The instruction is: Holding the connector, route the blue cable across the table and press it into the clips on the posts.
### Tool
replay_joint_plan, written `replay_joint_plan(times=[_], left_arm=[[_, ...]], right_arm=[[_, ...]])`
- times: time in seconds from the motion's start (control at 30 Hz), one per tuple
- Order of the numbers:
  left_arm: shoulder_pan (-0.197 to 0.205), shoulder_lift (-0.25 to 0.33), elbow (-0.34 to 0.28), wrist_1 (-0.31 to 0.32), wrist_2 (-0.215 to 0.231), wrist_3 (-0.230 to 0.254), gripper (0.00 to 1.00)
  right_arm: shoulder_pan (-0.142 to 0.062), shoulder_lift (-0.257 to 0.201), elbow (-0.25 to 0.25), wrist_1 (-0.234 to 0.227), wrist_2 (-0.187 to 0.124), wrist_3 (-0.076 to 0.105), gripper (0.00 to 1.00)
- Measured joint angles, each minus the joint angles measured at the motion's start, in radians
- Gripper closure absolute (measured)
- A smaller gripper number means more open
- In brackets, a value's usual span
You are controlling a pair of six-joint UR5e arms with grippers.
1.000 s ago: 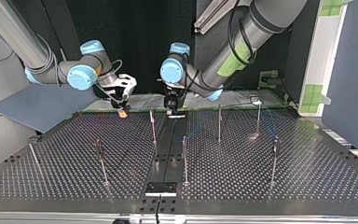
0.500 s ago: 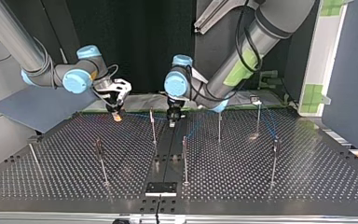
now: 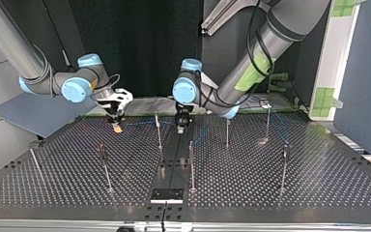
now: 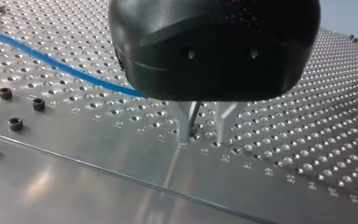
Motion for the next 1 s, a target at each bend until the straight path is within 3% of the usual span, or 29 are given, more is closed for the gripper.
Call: replay_joint_plan(times=[0.03, 0.07, 0.1, 0.3, 0.57, 0.8, 1.0], left_arm=[[-0.001, 0.0, 0.0, -0.004, 0.0, 0.0, 0.22], [-0.003, 0.0, 0.0, -0.009, -0.001, 0.0, 0.02], [-0.005, 0.001, 0.0, -0.014, -0.001, 0.0, 0.0], [-0.017, 0.002, 0.0, -0.054, -0.013, 0.01, 0.0], [-0.052, 0.032, -0.001, -0.122, -0.075, 0.026, 0.0], [-0.109, 0.079, -0.001, -0.153, -0.134, 0.025, 0.0], [-0.147, 0.087, -0.001, -0.183, -0.151, 0.031, 0.0]], right_arm=[[-0.003, 0.0, -0.001, -0.002, 0.0, 0.0, 1.0], [-0.006, 0.0, -0.002, -0.004, 0.0, 0.0, 1.0], [-0.008, 0.0, -0.002, -0.005, 0.001, 0.001, 1.0], [-0.015, 0.001, -0.002, -0.013, 0.003, 0.002, 1.0], [-0.023, 0.003, -0.002, -0.018, 0.001, 0.004, 1.0], [-0.045, 0.006, 0.007, -0.016, -0.001, 0.004, 1.0], [-0.069, 0.006, 0.018, -0.016, -0.002, 0.001, 1.0]])
